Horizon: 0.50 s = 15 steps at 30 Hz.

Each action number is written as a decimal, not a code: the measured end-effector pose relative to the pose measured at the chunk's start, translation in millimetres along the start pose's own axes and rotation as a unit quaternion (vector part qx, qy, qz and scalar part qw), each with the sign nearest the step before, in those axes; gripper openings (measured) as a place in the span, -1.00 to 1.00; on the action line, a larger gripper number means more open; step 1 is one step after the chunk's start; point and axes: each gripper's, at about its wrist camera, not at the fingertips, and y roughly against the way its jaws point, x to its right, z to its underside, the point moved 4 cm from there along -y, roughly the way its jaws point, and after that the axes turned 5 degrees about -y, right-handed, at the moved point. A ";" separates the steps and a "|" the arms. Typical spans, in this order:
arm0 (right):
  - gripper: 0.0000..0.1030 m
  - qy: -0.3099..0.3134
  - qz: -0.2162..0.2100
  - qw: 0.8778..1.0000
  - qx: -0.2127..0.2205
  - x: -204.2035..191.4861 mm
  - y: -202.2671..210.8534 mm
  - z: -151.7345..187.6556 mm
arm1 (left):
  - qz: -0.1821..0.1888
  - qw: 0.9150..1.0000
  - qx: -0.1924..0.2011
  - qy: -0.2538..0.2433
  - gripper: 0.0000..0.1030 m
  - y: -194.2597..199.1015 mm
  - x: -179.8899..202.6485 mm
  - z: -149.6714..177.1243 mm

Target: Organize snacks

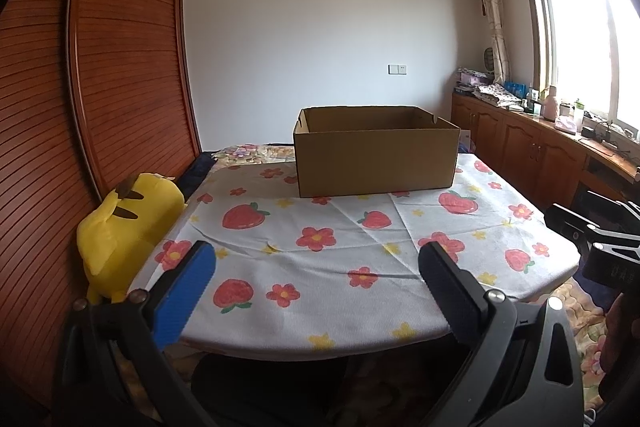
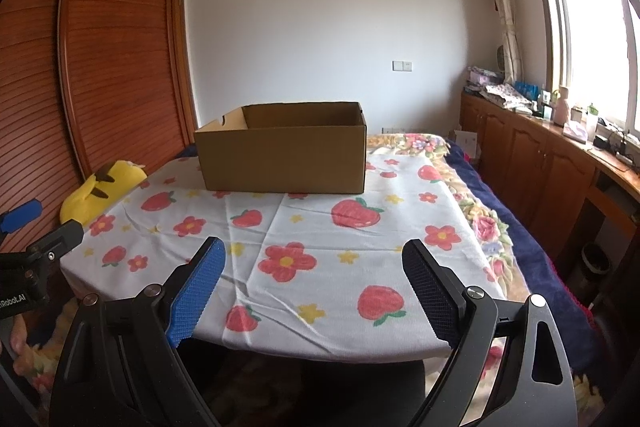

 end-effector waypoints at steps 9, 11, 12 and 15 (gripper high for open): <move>0.78 0.000 0.000 1.000 0.000 0.3 0.1 0.0 | -0.001 1.000 0.002 -0.001 0.99 -0.8 -0.7 -2.6; 0.78 0.000 0.000 1.000 0.001 0.4 1.3 0.2 | 0.000 1.000 0.003 0.000 0.99 -0.6 -0.8 -2.9; 0.78 0.000 -0.001 1.000 0.001 0.4 1.4 0.3 | 0.000 1.000 0.003 0.001 0.99 -0.7 -0.8 -3.1; 0.78 0.000 -0.001 1.000 0.001 0.5 1.4 0.3 | -0.001 1.000 0.003 -0.001 0.99 -0.6 -0.6 -3.0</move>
